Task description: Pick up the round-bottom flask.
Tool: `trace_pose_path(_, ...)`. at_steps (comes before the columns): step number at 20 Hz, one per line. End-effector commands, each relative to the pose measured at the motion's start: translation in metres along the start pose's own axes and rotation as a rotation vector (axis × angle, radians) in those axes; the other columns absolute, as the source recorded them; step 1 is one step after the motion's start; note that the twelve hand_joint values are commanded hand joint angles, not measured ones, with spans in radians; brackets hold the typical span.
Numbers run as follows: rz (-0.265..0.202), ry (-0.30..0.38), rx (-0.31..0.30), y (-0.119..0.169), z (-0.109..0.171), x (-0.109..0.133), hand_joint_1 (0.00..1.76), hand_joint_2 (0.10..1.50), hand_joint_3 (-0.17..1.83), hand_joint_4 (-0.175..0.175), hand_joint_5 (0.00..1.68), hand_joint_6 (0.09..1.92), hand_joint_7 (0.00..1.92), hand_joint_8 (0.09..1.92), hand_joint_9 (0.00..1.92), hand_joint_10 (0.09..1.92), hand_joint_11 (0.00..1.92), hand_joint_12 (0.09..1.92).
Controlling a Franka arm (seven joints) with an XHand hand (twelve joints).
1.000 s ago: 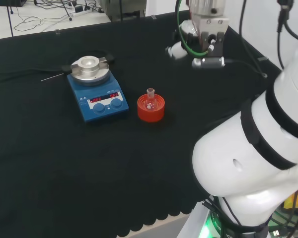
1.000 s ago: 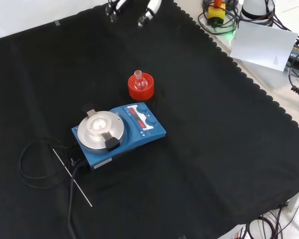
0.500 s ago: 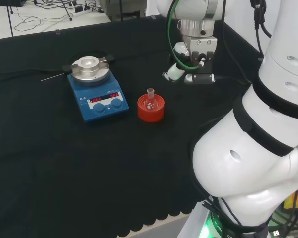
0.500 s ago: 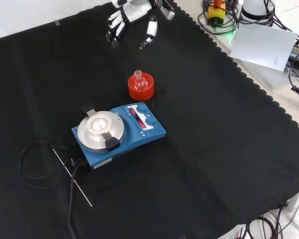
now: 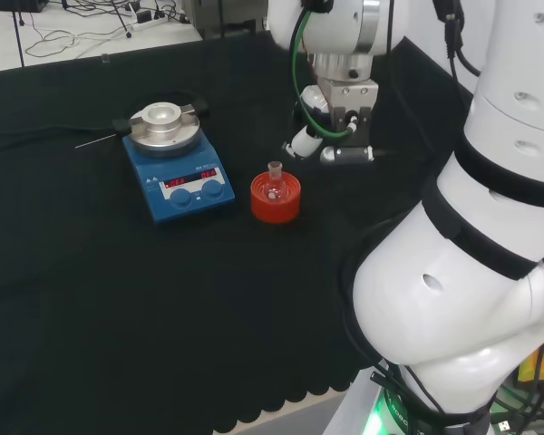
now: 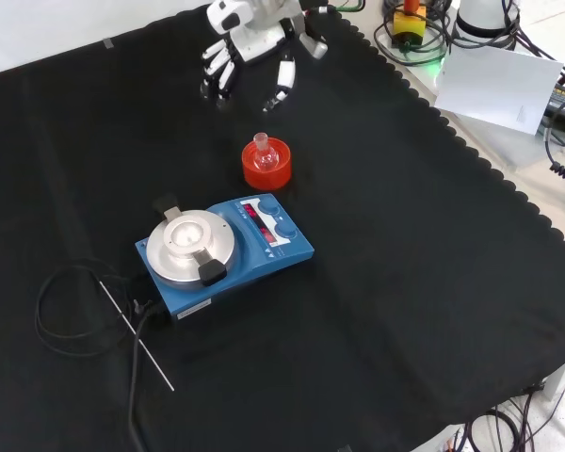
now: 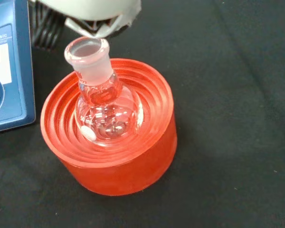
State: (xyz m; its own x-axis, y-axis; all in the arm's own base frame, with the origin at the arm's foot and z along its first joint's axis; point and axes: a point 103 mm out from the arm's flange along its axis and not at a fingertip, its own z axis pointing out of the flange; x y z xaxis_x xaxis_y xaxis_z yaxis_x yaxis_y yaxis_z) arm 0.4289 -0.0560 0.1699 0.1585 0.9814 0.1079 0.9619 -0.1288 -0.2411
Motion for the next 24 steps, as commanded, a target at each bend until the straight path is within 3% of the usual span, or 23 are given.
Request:
trace_pose_path(1, -0.029, 0.014, -0.008, 0.008, 0.026, 0.008, 0.95, 0.59, 0.74, -0.046, 0.64, 0.54, 0.23, 0.65, 0.43, 0.68, 0.09, 1.41)
trace_pose_path(13, -0.086, 0.047, -0.017, 0.009, 0.044, 0.013, 0.95, 0.57, 0.74, -0.051, 0.66, 0.64, 0.25, 0.67, 0.45, 0.68, 0.11, 1.41)
trace_pose_path(24, -0.099, 0.072, -0.003, 0.011, 0.057, 0.013, 0.94, 0.56, 0.73, -0.052, 0.66, 0.68, 0.25, 0.67, 0.47, 0.67, 0.17, 1.40)
